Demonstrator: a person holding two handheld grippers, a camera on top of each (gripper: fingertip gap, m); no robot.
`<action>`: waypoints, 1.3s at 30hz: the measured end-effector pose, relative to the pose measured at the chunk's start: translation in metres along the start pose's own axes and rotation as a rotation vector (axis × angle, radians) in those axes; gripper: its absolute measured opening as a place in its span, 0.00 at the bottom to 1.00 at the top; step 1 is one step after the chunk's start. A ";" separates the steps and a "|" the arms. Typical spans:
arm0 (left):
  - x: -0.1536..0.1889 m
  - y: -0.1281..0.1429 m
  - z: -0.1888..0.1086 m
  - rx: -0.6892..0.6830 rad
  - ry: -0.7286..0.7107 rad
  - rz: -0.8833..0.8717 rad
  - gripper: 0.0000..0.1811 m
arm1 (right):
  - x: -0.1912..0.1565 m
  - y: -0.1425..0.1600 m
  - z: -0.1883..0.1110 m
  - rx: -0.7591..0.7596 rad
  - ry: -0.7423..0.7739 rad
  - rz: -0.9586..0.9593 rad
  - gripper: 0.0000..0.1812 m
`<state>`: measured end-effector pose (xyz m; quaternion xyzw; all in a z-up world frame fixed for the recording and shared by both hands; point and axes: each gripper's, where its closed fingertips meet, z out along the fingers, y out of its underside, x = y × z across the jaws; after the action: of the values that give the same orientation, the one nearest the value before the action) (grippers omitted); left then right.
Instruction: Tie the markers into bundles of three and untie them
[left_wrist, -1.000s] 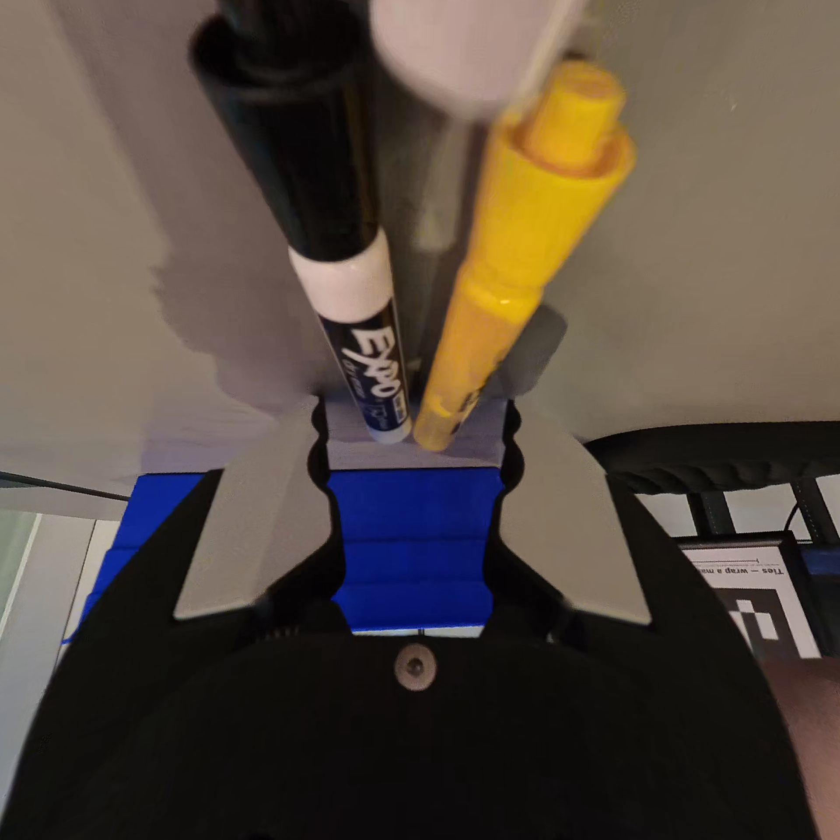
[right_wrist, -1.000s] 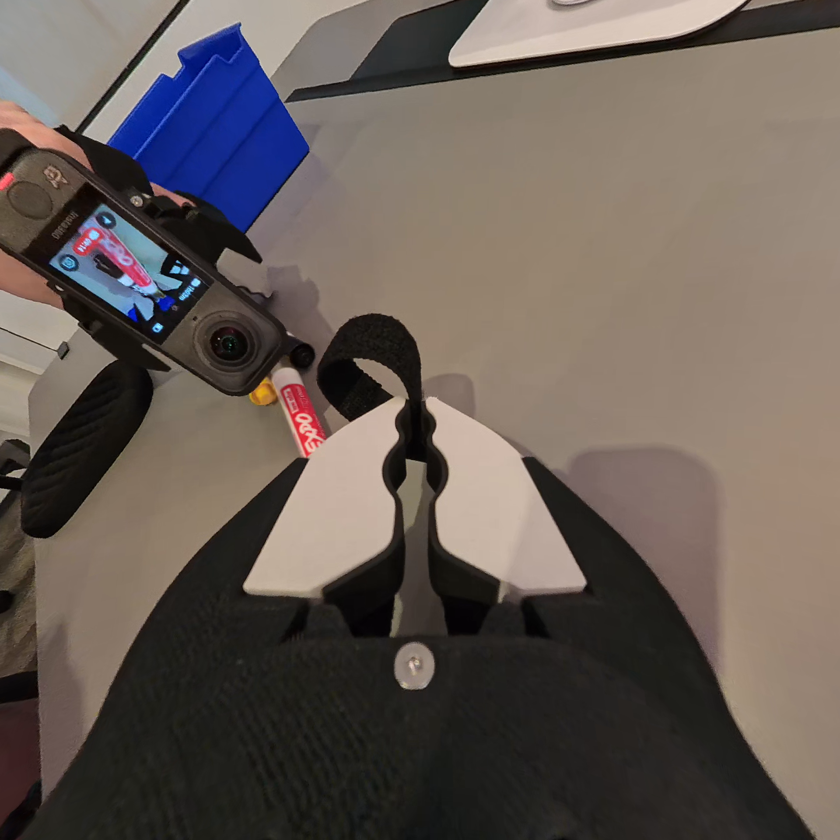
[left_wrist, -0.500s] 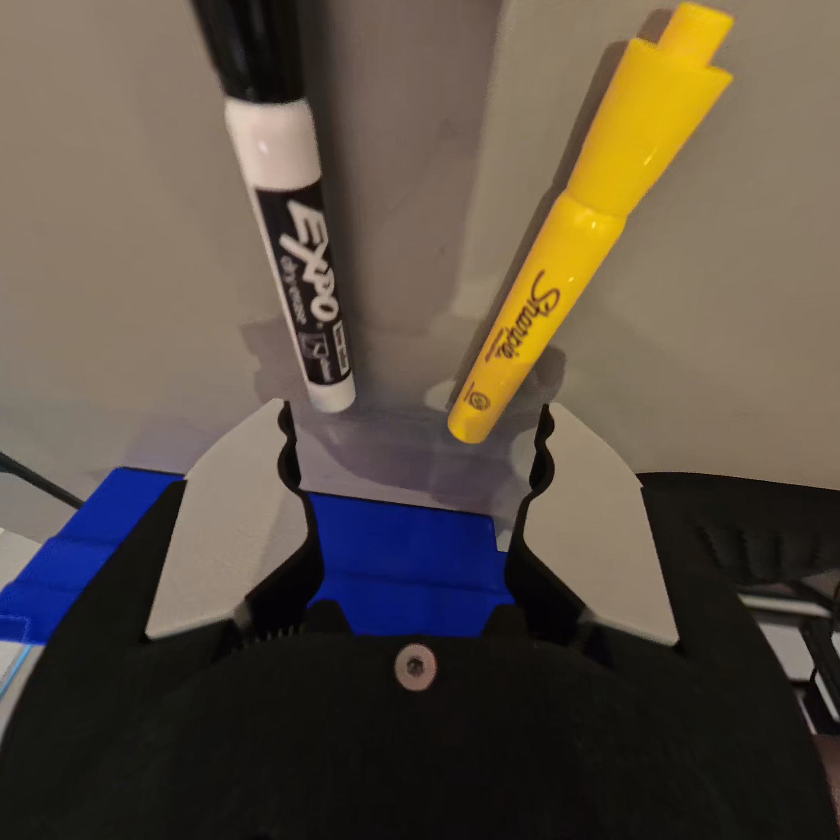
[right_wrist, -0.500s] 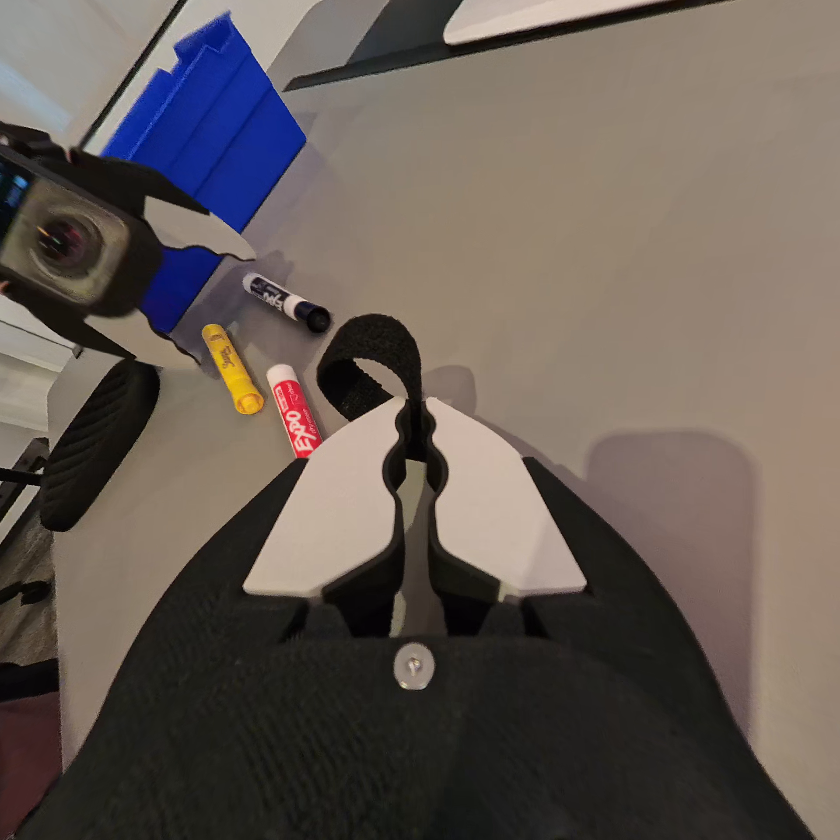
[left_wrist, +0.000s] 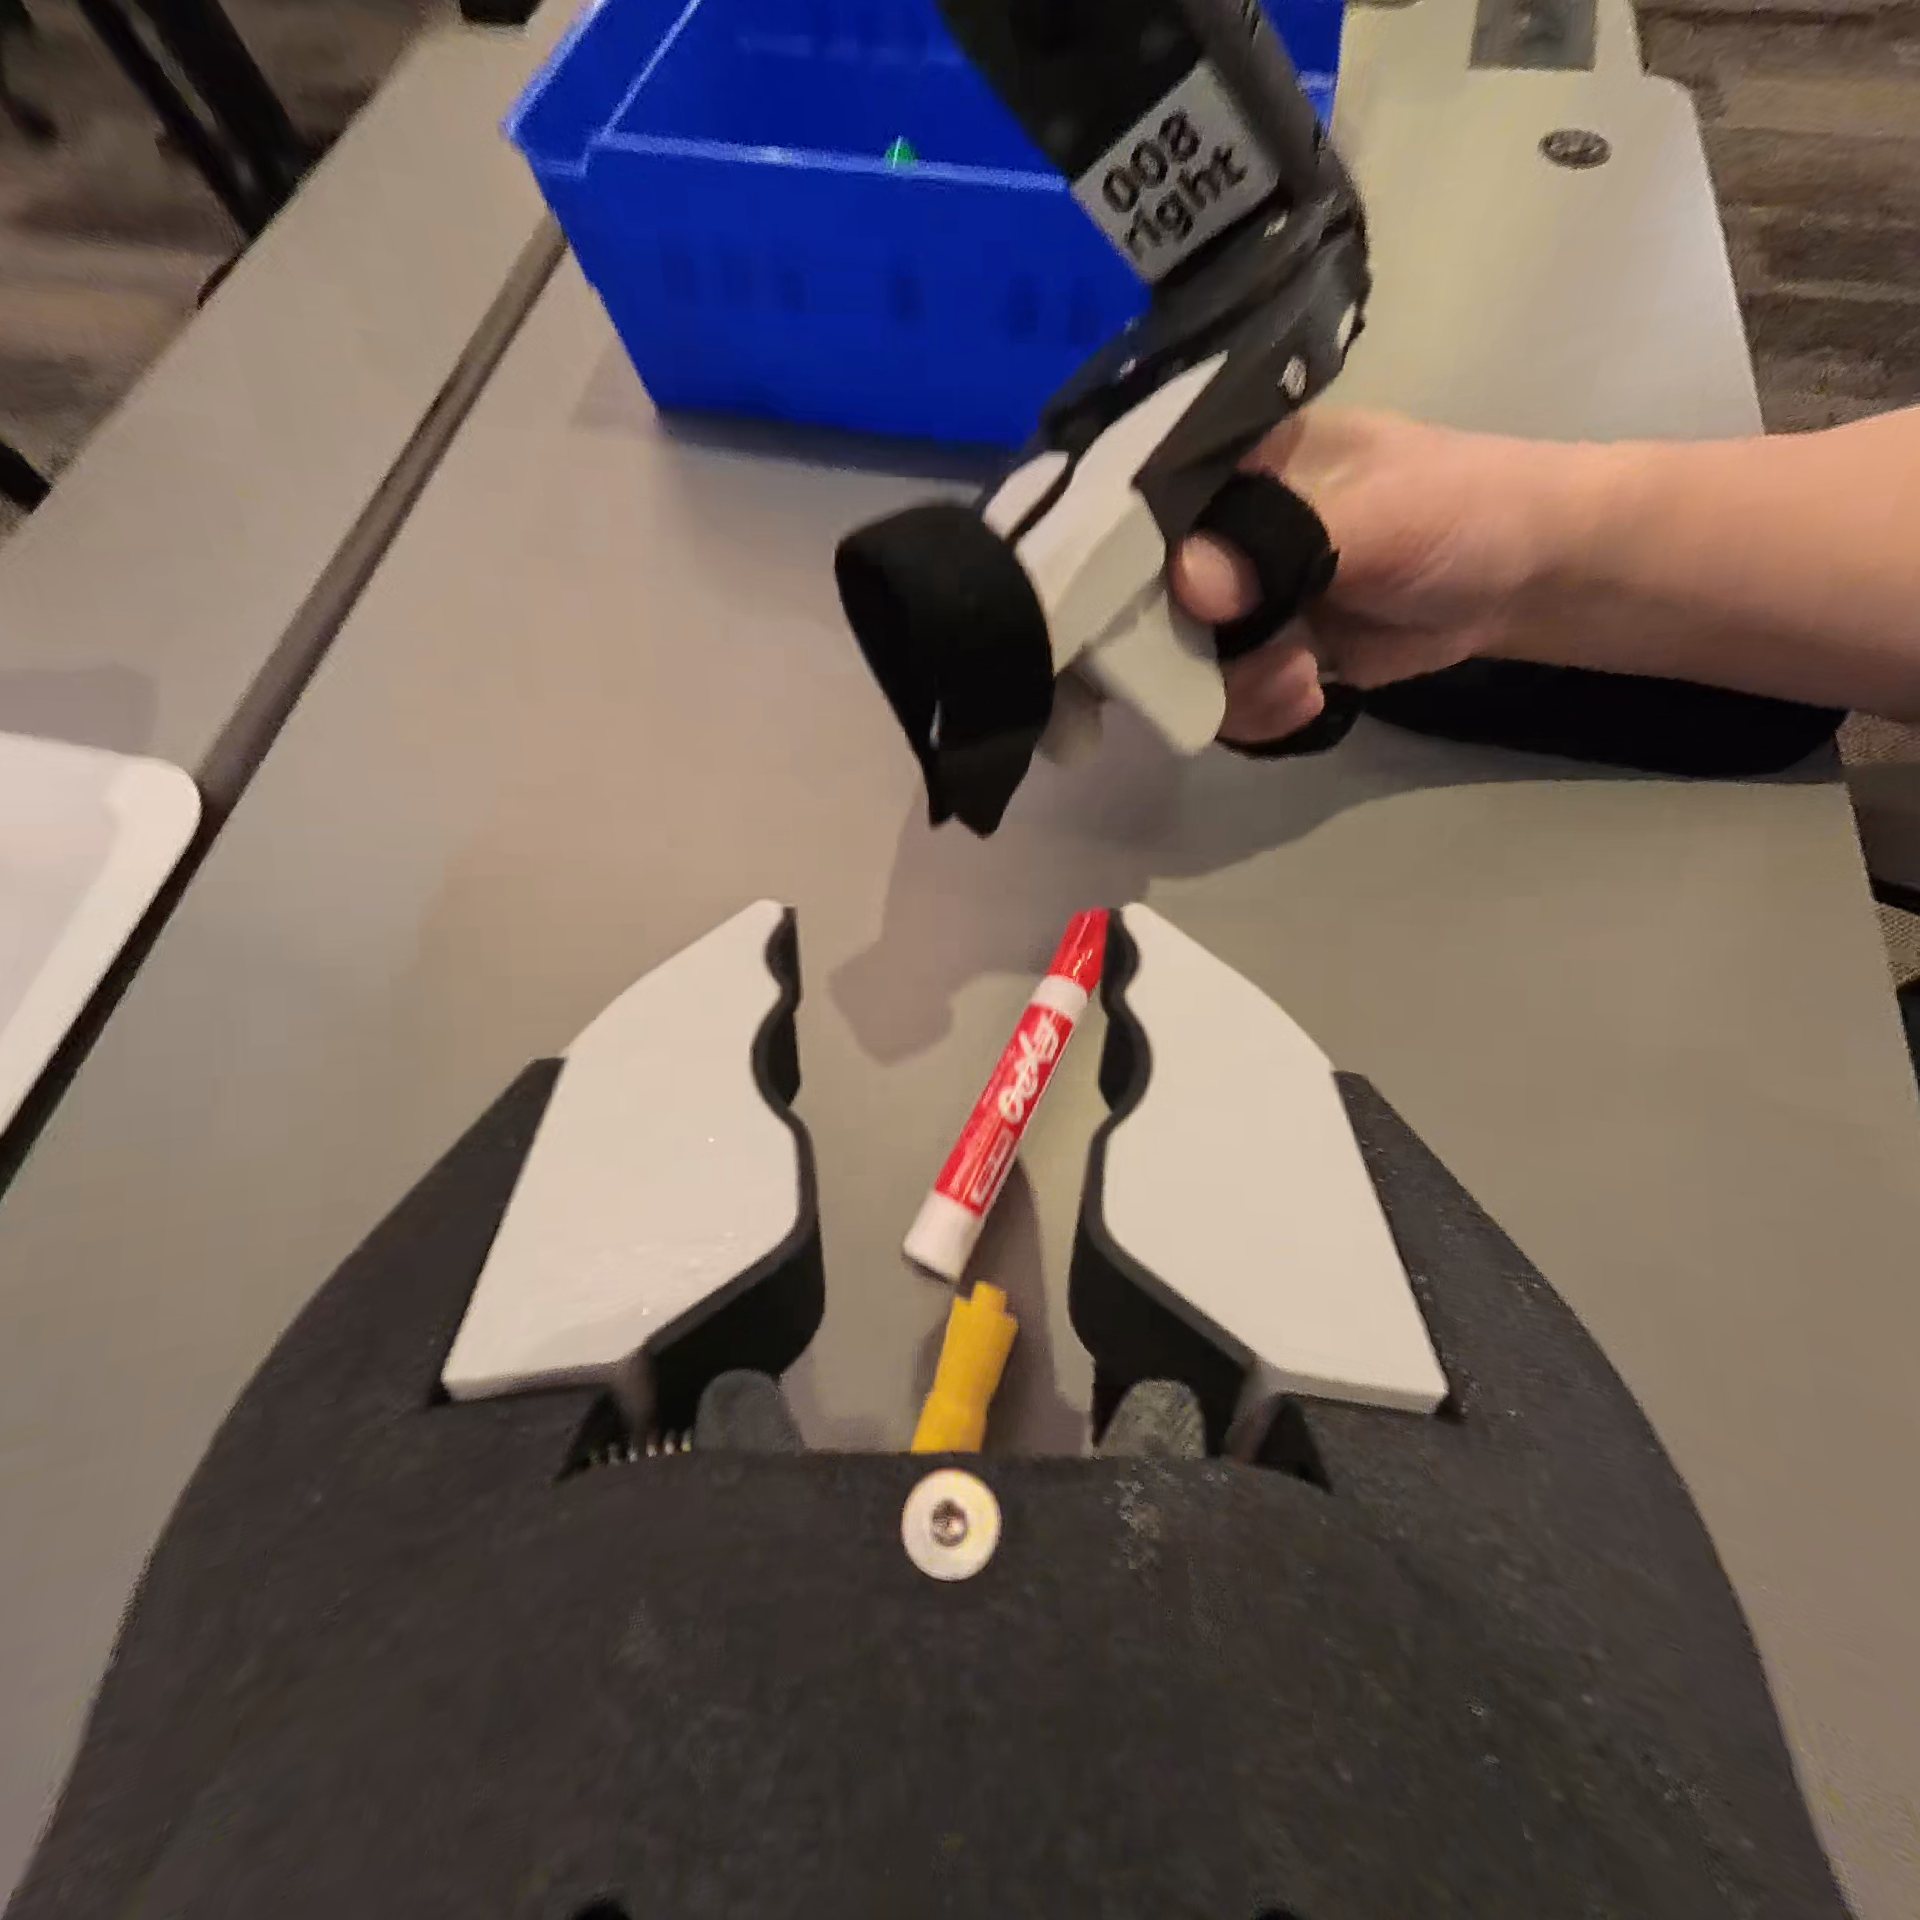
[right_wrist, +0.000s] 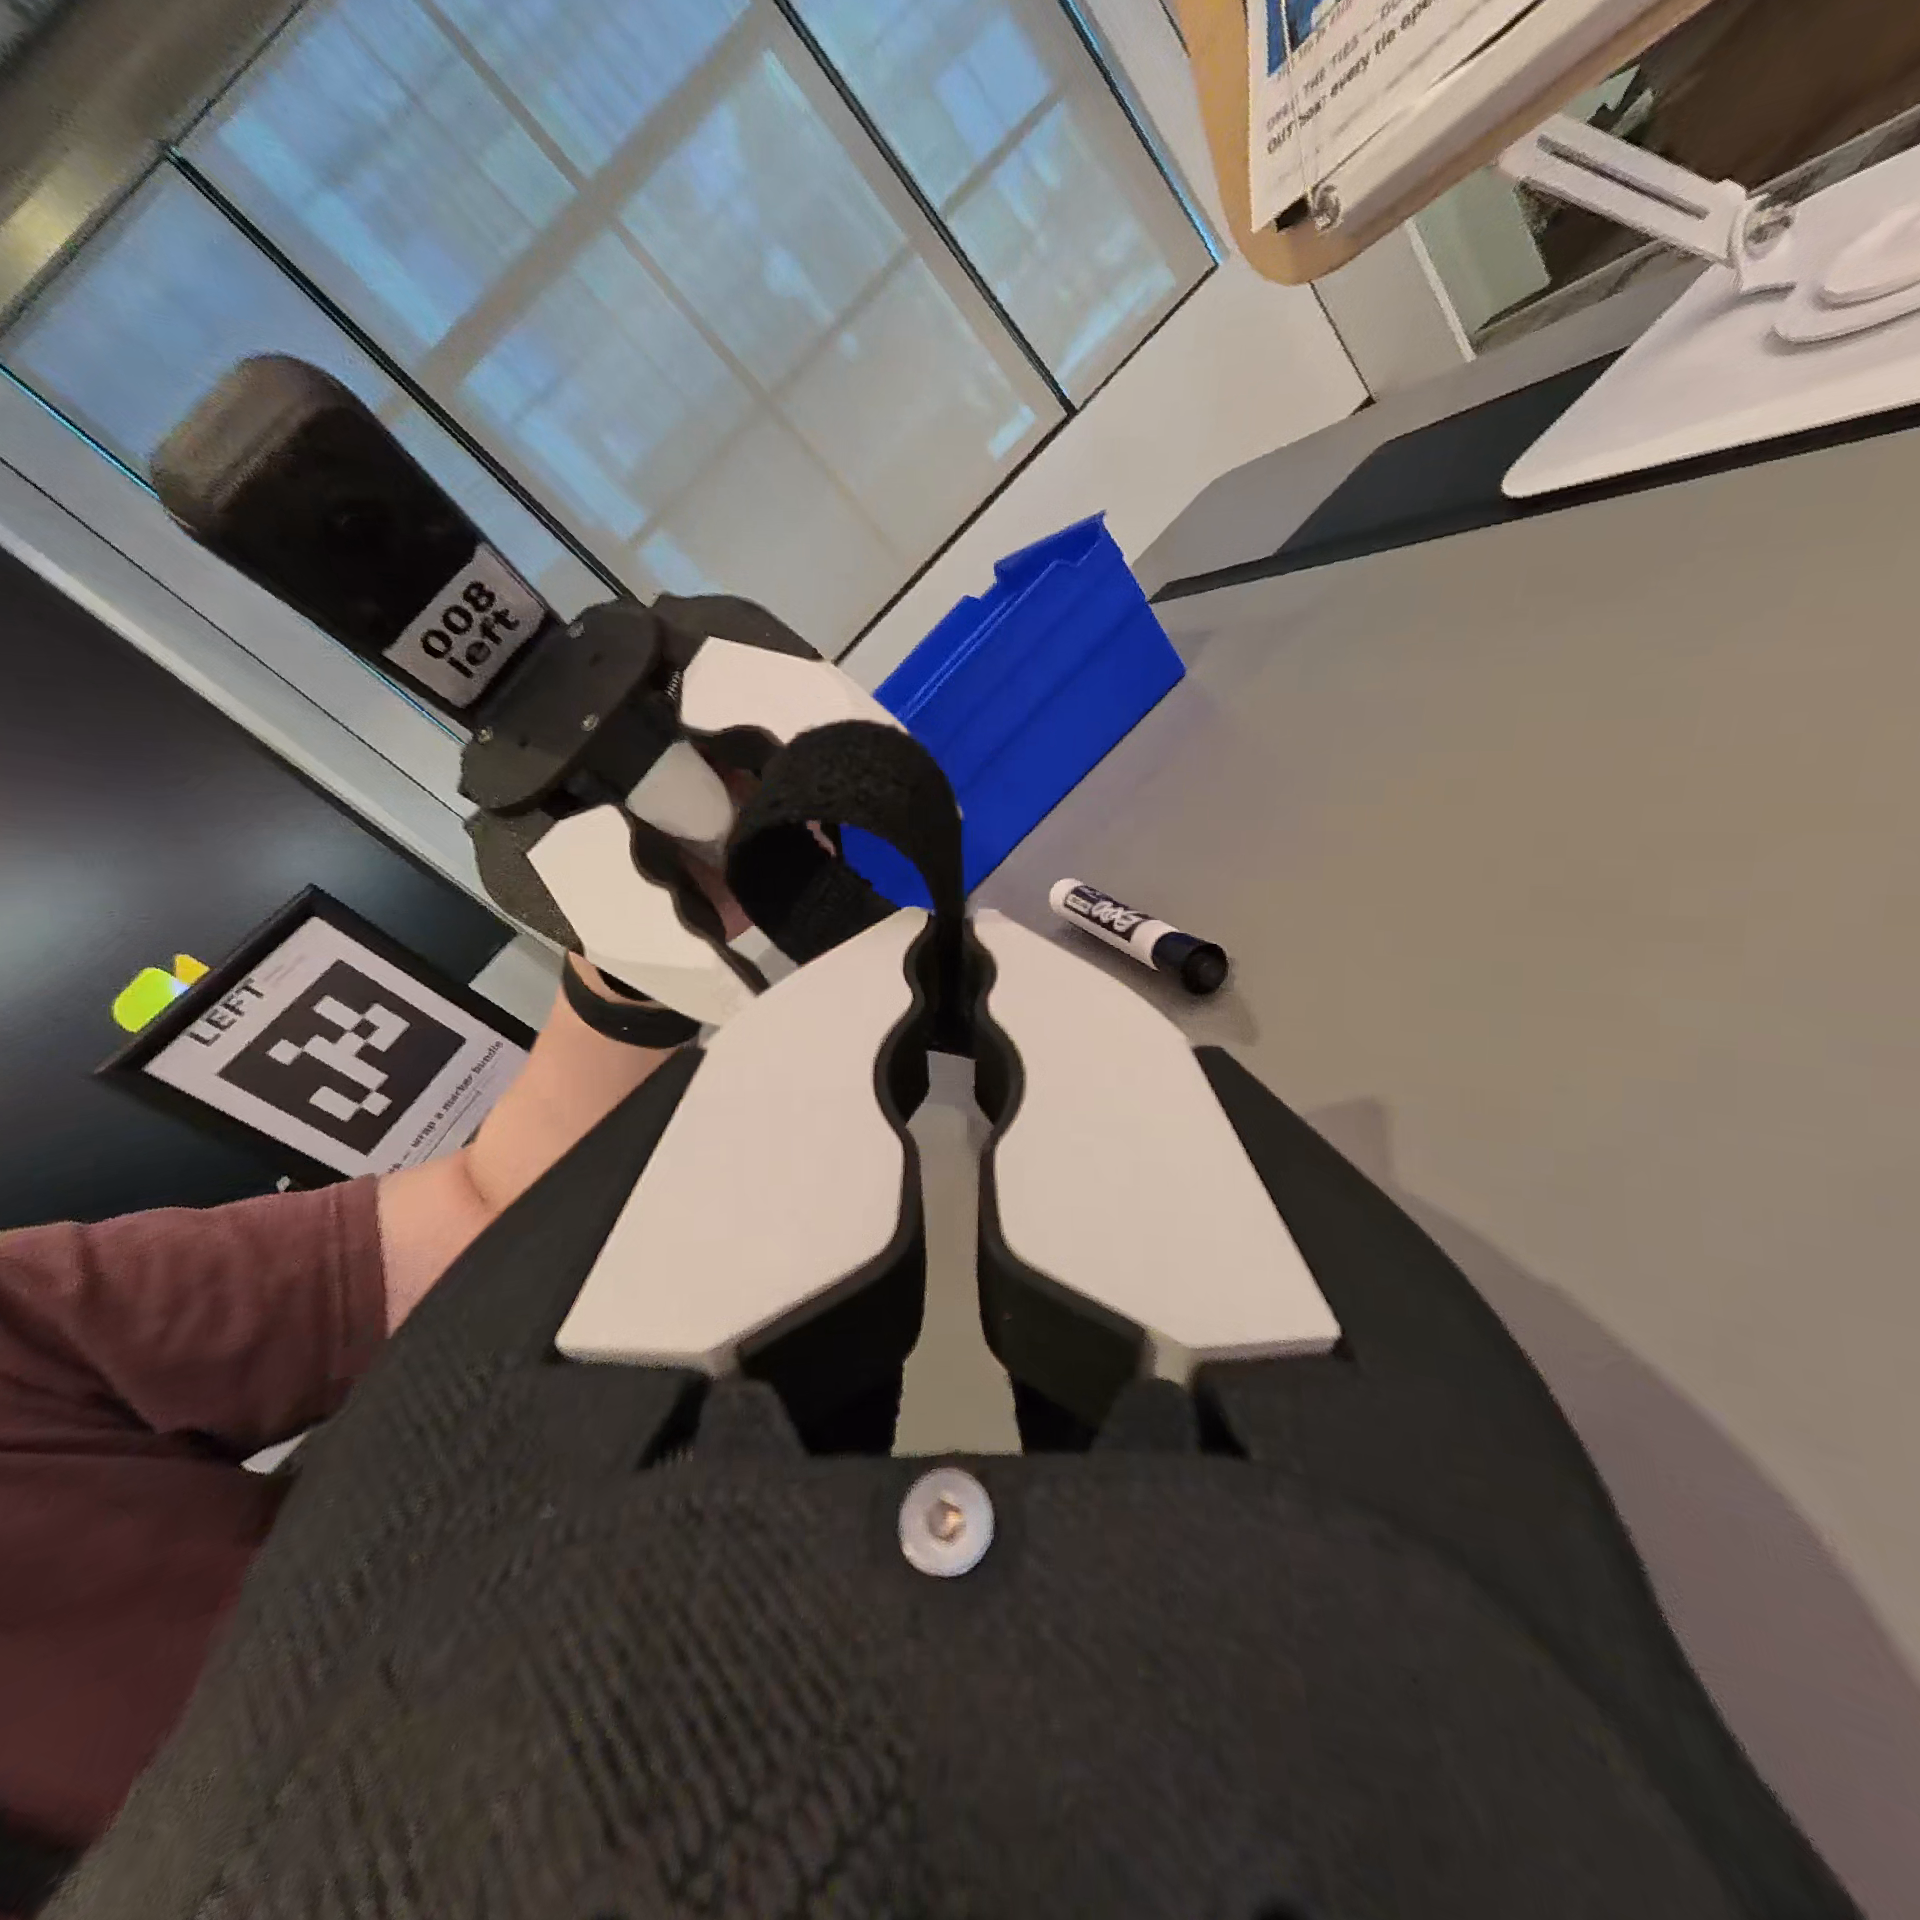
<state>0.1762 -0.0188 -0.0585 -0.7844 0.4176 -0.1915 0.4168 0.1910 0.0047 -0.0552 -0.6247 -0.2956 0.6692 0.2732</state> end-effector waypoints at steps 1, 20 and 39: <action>0.001 -0.004 0.004 0.024 0.012 0.006 0.30 | 0.001 0.002 0.001 -0.009 0.007 -0.009 0.02; 0.029 -0.002 0.025 0.057 0.209 0.040 0.02 | 0.013 0.019 0.006 -0.128 0.056 -0.112 0.02; 0.036 -0.002 0.019 0.088 0.272 0.054 0.01 | 0.004 0.006 0.000 0.005 -0.169 0.369 0.02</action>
<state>0.2100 -0.0380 -0.0698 -0.7206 0.4823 -0.3028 0.3954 0.1902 0.0038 -0.0624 -0.6092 -0.1965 0.7586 0.1217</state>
